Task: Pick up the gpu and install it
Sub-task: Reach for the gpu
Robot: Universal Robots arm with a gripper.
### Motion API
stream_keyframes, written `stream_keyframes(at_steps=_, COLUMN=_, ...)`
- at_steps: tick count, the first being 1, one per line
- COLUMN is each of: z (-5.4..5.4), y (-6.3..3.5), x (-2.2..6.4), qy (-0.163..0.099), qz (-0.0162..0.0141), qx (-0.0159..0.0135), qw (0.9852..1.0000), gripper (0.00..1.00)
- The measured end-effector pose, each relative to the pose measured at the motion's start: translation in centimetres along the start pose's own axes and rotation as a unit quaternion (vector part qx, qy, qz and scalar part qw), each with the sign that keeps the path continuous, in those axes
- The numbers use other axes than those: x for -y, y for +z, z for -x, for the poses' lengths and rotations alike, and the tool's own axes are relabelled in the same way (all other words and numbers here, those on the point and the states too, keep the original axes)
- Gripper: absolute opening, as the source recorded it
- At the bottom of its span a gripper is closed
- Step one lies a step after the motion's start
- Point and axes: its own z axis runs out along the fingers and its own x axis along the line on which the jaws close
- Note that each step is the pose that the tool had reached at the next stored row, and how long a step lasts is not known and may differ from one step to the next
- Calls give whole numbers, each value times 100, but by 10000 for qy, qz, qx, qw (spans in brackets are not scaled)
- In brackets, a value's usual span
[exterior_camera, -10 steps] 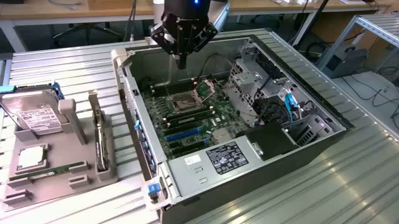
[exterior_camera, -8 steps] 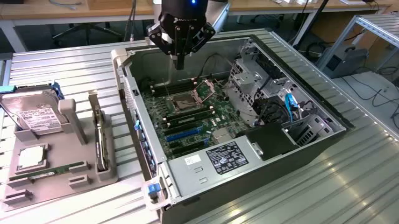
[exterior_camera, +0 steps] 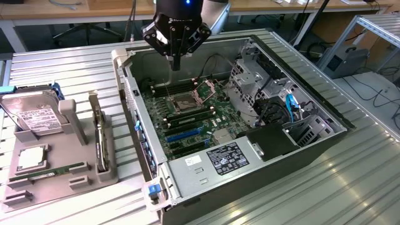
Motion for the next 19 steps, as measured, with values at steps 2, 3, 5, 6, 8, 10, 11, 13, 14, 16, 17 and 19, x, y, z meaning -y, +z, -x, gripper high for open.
stream_keyframes(at_steps=2, z=-14, y=-1, x=1, qy=0, qz=0, qx=0, qw=10000, gripper=11)
stream_keyframes(at_steps=3, z=-23, y=-1, x=2, qy=0, qz=0, qx=0, qw=10000, gripper=11)
stream_keyframes(at_steps=5, z=-37, y=-1, x=3, qy=0, qz=0, qx=0, qw=10000, gripper=11)
stream_keyframes(at_steps=6, z=-47, y=-2, x=4, qy=0, qz=0, qx=0, qw=10000, gripper=11)
stream_keyframes(at_steps=8, z=-75, y=-2, x=6, qy=-1, qz=0, qx=0, qw=10000, gripper=11)
stream_keyframes(at_steps=10, z=-94, y=-3, x=7, qy=0, qz=0, qx=0, qw=10000, gripper=11)
stream_keyframes(at_steps=11, z=-99, y=-3, x=8, qy=0, qz=0, qx=0, qw=10000, gripper=11)
stream_keyframes(at_steps=13, z=-112, y=-3, x=9, qy=0, qz=0, qx=0, qw=10000, gripper=11)
stream_keyframes(at_steps=14, z=-119, y=-4, x=9, qy=0, qz=0, qx=0, qw=10000, gripper=11)
stream_keyframes(at_steps=16, z=-139, y=-4, x=11, qy=0, qz=0, qx=0, qw=10000, gripper=11)
stream_keyframes(at_steps=17, z=-151, y=-4, x=12, qy=0, qz=0, qx=0, qw=10000, gripper=11)
stream_keyframes(at_steps=19, z=-168, y=-5, x=13, qy=0, qz=0, qx=0, qw=10000, gripper=11)
